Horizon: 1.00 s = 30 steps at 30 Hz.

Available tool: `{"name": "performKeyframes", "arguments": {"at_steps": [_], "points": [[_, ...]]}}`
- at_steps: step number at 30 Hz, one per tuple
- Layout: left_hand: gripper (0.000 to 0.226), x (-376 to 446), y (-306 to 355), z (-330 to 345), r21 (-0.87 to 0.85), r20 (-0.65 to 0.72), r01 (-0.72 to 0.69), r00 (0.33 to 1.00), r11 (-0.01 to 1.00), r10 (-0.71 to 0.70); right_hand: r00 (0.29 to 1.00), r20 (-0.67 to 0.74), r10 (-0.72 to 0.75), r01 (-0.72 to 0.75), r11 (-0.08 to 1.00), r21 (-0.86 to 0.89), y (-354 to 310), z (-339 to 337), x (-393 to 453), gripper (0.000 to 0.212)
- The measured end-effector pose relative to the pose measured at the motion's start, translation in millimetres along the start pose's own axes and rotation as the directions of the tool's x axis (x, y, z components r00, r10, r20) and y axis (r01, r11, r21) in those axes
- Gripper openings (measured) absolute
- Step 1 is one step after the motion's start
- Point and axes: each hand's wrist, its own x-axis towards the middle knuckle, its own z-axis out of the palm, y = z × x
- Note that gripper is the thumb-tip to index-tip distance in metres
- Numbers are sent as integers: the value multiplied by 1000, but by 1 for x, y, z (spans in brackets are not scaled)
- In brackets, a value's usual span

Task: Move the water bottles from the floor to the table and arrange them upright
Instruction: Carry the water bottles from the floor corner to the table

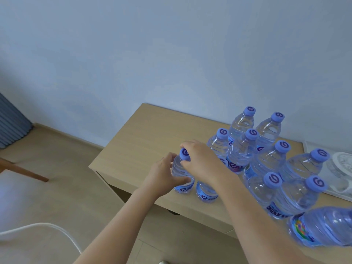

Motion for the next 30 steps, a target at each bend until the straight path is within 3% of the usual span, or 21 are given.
{"name": "performKeyframes", "arguments": {"at_steps": [13, 26, 30], "points": [[56, 20, -13, -27, 28, 76, 10, 997, 1000, -12, 1000, 23, 20, -19, 1000, -24, -15, -1, 31, 18], [62, 100, -61, -129, 30, 218, -27, 976, 999, 20, 994, -35, 103, -101, 994, 38, -79, 25, 134, 19], [60, 131, -73, -159, 49, 271, -67, 961, 997, 52, 987, -57, 148, -147, 989, 36, -95, 32, 170, 7]]}}
